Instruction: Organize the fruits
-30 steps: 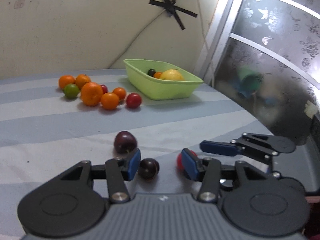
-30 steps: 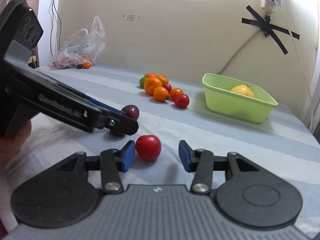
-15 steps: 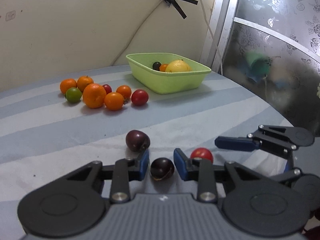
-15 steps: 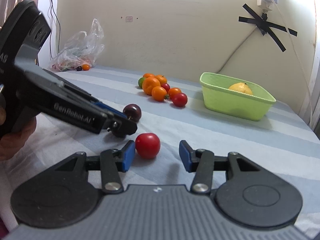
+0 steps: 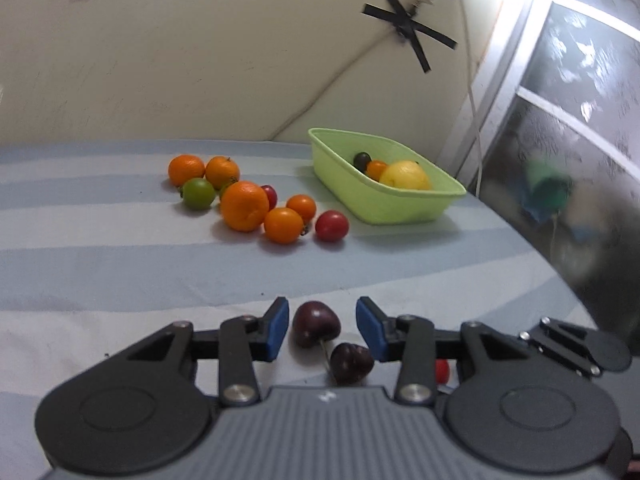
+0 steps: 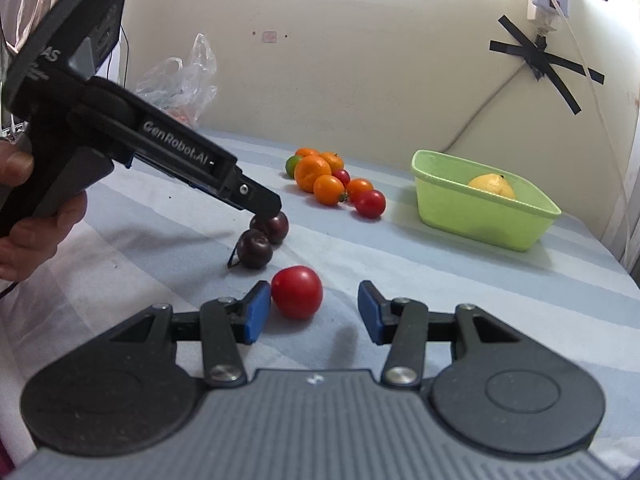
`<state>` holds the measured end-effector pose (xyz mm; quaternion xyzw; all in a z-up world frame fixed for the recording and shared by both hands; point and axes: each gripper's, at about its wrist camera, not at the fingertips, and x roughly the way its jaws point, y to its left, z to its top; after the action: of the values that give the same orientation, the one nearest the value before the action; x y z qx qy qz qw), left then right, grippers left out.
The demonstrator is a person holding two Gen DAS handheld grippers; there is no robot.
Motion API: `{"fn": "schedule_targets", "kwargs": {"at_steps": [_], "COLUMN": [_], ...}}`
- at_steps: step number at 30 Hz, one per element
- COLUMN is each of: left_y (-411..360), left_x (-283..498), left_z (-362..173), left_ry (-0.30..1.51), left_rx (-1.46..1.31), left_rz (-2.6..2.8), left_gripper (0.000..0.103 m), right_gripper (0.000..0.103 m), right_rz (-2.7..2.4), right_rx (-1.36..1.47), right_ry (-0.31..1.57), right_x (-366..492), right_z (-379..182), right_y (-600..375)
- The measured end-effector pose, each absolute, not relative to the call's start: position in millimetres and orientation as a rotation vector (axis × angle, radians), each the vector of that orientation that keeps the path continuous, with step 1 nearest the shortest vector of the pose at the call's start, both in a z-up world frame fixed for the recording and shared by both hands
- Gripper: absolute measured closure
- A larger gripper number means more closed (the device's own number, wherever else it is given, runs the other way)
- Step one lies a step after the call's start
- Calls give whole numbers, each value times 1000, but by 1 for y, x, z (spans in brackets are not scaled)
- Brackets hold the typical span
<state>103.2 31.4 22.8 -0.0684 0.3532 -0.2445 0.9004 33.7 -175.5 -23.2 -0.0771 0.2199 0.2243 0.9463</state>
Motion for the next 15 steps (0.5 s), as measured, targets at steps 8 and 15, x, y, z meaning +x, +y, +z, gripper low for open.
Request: {"fn": "schedule_targets", "kwargs": {"at_steps": [8, 15], "left_y": [26, 42], "left_x": [127, 126], "left_z": [13, 5], "left_ry": [781, 793], "left_rx": [-176, -227], "left_rz": [-528, -510], "left_gripper": [52, 73], "right_gripper": [53, 59], "right_rz": [569, 613], "right_rx": [-196, -179], "right_ry": [418, 494], "right_x": [39, 68], "right_z": [-4, -6], "right_y": [-153, -139]}}
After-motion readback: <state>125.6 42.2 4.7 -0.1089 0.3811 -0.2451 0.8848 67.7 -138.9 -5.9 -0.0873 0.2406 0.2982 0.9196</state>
